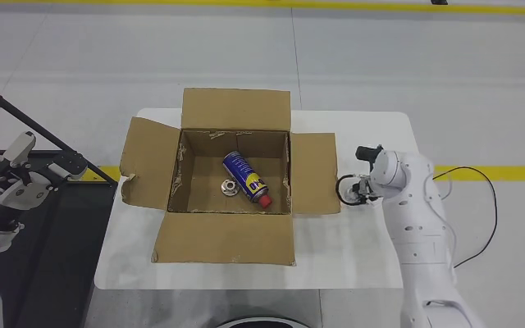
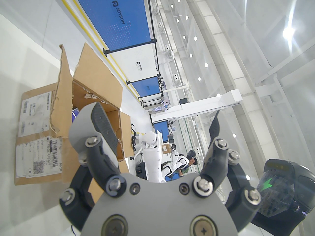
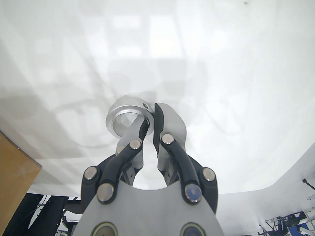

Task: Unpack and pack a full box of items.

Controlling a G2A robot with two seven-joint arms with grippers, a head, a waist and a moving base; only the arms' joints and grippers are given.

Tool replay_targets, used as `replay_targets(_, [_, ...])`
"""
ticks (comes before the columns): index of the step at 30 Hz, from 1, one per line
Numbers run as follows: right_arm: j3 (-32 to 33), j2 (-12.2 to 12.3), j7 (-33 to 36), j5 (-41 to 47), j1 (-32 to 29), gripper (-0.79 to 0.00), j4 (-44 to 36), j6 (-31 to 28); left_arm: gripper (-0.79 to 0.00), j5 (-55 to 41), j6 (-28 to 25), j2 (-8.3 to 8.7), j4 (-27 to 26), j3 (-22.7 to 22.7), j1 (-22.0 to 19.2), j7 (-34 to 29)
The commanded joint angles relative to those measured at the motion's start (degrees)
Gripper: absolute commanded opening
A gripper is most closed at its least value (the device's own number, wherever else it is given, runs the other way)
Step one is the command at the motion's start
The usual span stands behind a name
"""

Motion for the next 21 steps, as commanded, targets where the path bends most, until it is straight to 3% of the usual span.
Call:
replay_targets(1, [-0.1, 0.4, 0.0, 0.2, 0.1, -0.785, -1.1, 0.7, 0.0, 0.0, 0.0, 0.0, 0.0, 0.0, 0.0, 0.0])
replay_targets(12, [3.6, 2.1, 0.0, 0.5, 2.0, -0.785, -17.8, 5.0, 0.0, 0.0, 0.0, 0.0, 0.0, 0.0, 0.0, 0.0])
replay_targets(17, [4.6, 0.7, -0.8, 5.8, 3.9, -0.785, -25.6, 5.7, 0.0, 0.0, 0.0, 0.0, 0.0, 0.0, 0.0, 0.0])
replay_targets(21, [-0.1, -0.6, -1.5, 13.8, 6.2, -0.785, -27.2, 6.5, 0.0, 0.0, 0.0, 0.0, 0.0, 0.0, 0.0, 0.0])
